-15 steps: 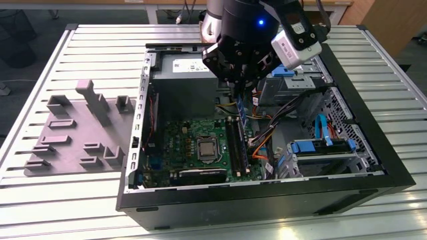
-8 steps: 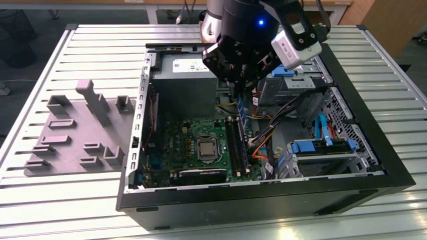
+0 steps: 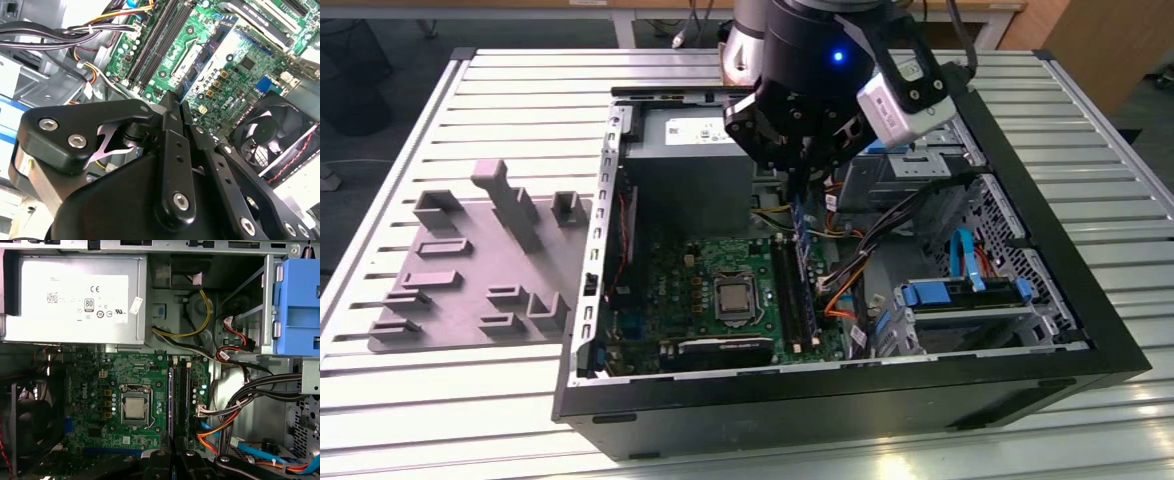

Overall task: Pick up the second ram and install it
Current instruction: 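Insert the second ram into the second slot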

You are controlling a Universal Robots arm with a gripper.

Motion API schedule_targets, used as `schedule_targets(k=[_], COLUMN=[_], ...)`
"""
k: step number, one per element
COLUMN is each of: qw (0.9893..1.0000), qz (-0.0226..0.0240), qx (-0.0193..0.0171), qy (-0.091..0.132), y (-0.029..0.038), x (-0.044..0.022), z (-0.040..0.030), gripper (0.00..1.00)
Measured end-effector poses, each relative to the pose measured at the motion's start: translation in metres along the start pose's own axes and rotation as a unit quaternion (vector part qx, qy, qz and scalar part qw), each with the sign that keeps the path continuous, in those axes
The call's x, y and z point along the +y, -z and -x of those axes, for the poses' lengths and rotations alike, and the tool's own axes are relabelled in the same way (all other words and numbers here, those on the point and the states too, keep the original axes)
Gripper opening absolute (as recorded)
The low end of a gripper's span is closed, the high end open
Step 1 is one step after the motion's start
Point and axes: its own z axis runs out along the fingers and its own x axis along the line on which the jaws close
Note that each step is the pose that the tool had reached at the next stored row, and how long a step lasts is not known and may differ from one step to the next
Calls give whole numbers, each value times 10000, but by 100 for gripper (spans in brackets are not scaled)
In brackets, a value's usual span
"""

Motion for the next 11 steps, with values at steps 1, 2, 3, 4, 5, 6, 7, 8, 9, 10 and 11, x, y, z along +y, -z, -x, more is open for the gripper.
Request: schedule_targets(k=[1,2,3,4,5,6,7,8,9,10,11], qw=[10000,10000,10000,10000,10000,10000,10000,10000,10000,10000,10000], qz=[0,0,0,0,0,1,1,1,0,1,1], qx=[0,0,1,0,1,1,1,1,1,1,1], qy=[0,1,1,0,0,0,0,0,0,0,0], y=[-18,-36,-55,-74,-92,-108,-110,-110,-110,-110,-111], x=[0,1,1,2,2,2,2,2,2,2,2], z=[1,6,12,19,27,32,32,32,32,32,32], gripper=[14,14,14,14,14,14,14,14,14,14,14])
